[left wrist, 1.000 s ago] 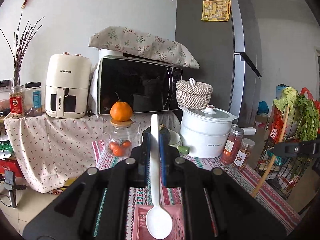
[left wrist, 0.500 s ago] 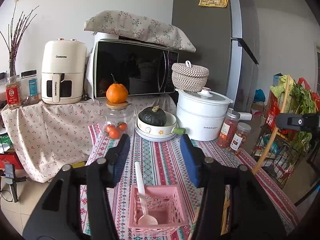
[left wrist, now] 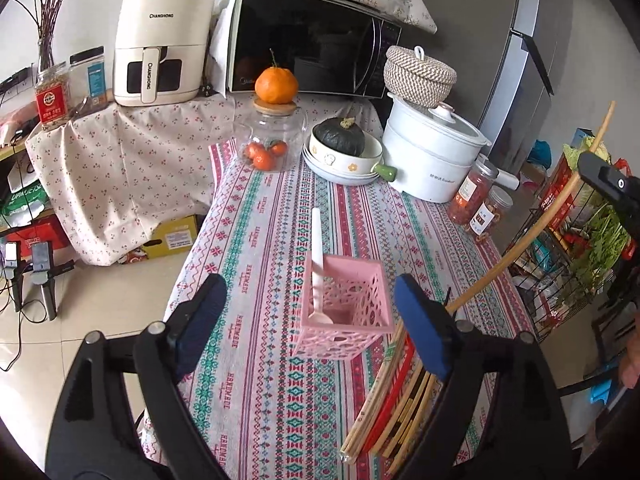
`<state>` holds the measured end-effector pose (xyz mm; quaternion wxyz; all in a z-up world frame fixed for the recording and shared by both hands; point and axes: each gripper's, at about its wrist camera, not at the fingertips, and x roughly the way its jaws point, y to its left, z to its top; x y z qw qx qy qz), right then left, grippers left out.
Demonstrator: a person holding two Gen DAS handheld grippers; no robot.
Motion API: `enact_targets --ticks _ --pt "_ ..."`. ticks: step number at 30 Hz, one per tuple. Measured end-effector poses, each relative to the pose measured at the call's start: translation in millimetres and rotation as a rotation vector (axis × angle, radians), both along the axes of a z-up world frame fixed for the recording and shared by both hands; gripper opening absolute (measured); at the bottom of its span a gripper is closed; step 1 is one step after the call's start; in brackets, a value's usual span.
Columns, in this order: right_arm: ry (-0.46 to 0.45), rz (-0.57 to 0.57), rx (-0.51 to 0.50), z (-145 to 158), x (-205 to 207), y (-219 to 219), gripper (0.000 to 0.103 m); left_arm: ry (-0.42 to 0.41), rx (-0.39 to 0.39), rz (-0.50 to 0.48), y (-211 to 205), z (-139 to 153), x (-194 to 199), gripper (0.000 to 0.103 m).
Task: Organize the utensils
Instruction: 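Lower the wooden chopstick into the pink basket and open the right tool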
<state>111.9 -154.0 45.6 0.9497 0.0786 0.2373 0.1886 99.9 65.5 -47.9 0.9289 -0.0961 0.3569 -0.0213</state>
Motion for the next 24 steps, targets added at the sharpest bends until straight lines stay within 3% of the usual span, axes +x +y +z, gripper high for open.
enact_targets --ticks 8,14,24 --pt "-0.029 0.067 0.057 7 5 28 0.006 0.111 -0.021 -0.010 16 -17 -15 0.087" --pt "-0.015 0.085 -0.017 -12 19 60 0.006 0.135 -0.006 -0.024 19 -23 -18 0.087" --pt "0.087 0.109 -0.121 -58 40 89 0.007 0.145 -0.003 -0.048 17 -24 -16 0.087"
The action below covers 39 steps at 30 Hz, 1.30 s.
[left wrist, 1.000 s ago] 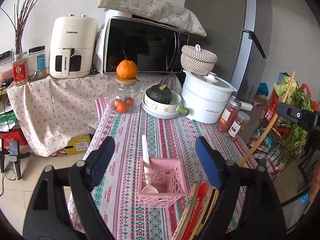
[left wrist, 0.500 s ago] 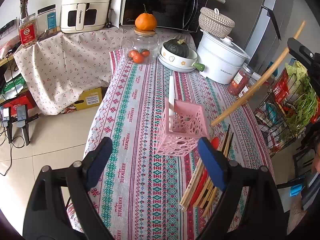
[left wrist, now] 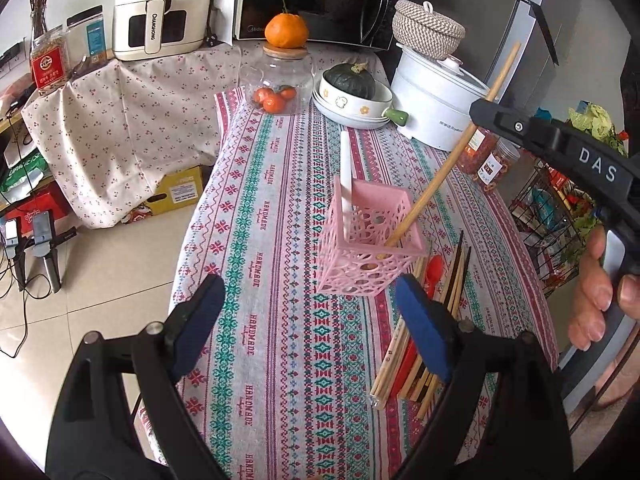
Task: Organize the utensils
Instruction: 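Lower the wooden chopstick into the pink basket and open the right tool, then grasp another wooden chopstick from the pile with the right tool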
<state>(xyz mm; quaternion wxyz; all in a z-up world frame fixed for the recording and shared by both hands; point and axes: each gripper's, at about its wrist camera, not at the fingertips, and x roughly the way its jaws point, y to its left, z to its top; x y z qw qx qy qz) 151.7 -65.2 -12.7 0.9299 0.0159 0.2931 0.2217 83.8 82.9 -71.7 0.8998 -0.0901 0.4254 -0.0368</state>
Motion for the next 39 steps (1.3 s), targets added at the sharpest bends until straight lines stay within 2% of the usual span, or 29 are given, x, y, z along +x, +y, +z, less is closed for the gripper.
enact_targets --ticks 3,6,7,8,12,14,20,26,34,39 --pt "0.017 -0.002 0.012 0 1 -5 0.010 -0.009 -0.002 -0.001 0 4 1 0.087" --pt "0.035 -0.027 0.048 4 0 -18 0.036 -0.008 -0.010 -0.003 -2 6 2 0.088" --pt "0.040 -0.039 0.064 5 -1 -24 0.050 -0.005 -0.009 -0.007 -3 6 3 0.088" --pt "0.045 -0.052 0.074 6 -2 -30 0.056 -0.002 -0.007 -0.012 -5 6 3 0.088" --pt "0.089 -0.116 0.078 7 -6 -52 0.061 0.006 0.026 -0.026 -15 3 2 0.088" --pt "0.103 -0.148 0.090 8 -10 -65 0.069 0.024 0.037 -0.039 -21 -1 3 0.088" --pt "0.136 -0.210 0.088 4 -24 -99 0.083 0.092 0.016 -0.079 -36 -11 3 0.088" --pt "0.241 -0.279 0.049 -18 -30 -128 0.087 0.103 0.036 -0.116 -54 -15 0 0.095" --pt "0.510 -0.316 -0.062 -74 -23 -150 0.088 0.178 0.052 -0.134 -73 -31 3 0.095" --pt "0.580 -0.323 -0.102 -98 -21 -154 0.088 0.224 0.058 -0.136 -78 -39 5 0.095"
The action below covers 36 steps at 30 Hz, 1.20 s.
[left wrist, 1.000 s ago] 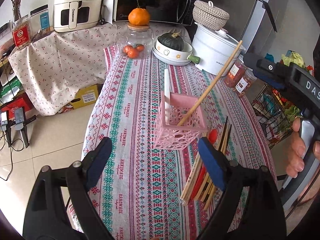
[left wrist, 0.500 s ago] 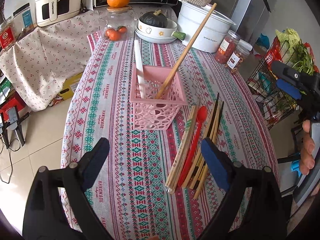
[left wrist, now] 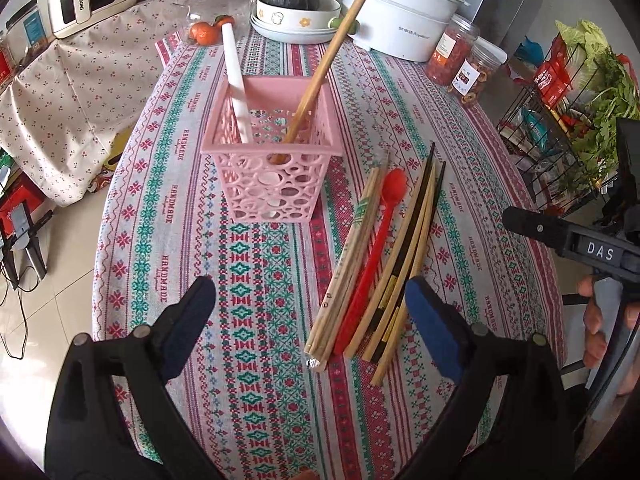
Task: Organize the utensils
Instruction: 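Grasp another wooden chopstick from the pile with the right tool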
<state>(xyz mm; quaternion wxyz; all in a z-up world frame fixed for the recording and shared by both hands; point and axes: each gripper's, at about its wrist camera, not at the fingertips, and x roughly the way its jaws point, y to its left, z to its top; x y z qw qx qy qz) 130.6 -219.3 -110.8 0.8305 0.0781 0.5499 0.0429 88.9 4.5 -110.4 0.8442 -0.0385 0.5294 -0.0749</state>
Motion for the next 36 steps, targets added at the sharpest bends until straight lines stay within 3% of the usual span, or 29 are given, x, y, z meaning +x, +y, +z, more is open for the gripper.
enact_targets --ticks 8,15,18,23,26,31,36 --pt "0.092 -0.017 0.031 -33 23 1 0.088 0.041 0.002 -0.019 -2 -10 2 0.095" --pt "0.090 -0.096 0.081 -46 53 -7 0.087 0.022 -0.006 -0.054 -3 -6 -1 0.095" --pt "0.093 -0.073 0.117 -49 61 3 0.071 0.023 -0.010 -0.065 -3 -6 0 0.095" --pt "0.122 -0.026 0.125 -60 72 26 0.031 0.031 -0.023 -0.072 -1 -8 1 0.095" --pt "0.122 -0.027 0.096 -63 75 33 0.018 0.032 -0.028 -0.071 1 -8 0 0.095" --pt "0.124 -0.013 0.073 -64 75 36 0.013 0.037 -0.040 -0.064 5 -9 1 0.095" --pt "0.130 0.019 -0.080 -59 62 38 0.011 0.030 -0.050 -0.076 2 -7 -1 0.095"
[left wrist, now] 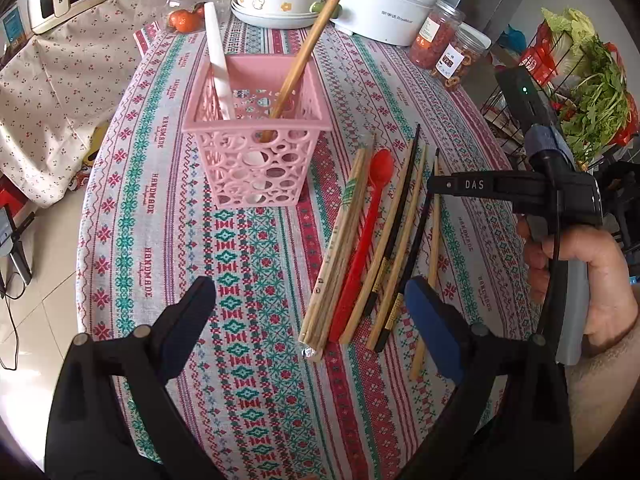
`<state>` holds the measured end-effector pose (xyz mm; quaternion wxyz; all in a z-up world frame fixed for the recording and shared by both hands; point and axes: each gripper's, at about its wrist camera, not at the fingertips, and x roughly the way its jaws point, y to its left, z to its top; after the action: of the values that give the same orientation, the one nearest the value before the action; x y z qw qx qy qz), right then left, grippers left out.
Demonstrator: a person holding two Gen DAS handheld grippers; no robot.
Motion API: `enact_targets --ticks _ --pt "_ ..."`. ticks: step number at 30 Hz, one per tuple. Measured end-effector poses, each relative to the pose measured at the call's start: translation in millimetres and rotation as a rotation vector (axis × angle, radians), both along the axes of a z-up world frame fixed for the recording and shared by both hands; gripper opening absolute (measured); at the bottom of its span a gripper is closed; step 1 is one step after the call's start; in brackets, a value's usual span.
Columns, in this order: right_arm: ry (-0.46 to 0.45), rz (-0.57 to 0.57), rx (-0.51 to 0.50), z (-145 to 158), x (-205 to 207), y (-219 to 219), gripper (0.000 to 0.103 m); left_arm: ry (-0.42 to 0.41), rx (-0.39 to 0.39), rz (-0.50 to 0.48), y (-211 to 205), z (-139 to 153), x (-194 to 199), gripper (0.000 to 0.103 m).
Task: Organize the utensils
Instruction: 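Grasp another wooden chopstick from the pile with the right tool, then grasp a black chopstick with the left tool while the right tool lifts its chopstick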
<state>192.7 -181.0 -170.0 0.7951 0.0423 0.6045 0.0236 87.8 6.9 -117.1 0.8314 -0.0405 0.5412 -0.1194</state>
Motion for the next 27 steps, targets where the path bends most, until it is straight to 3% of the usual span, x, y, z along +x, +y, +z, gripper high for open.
enact_targets --ticks 9,16,21,27 --pt "-0.012 0.024 -0.034 7 -24 -25 0.006 -0.026 -0.004 -0.067 -19 2 -3 0.095" --pt "0.023 -0.010 -0.050 7 -35 -74 0.006 -0.068 0.059 -0.157 -48 2 -5 0.094" --pt "0.052 -0.017 -0.029 3 -39 -98 0.006 -0.055 0.075 -0.192 -69 2 -1 0.085" --pt "0.084 -0.019 0.074 1 -37 -117 0.007 -0.026 0.061 -0.237 -101 5 10 0.061"
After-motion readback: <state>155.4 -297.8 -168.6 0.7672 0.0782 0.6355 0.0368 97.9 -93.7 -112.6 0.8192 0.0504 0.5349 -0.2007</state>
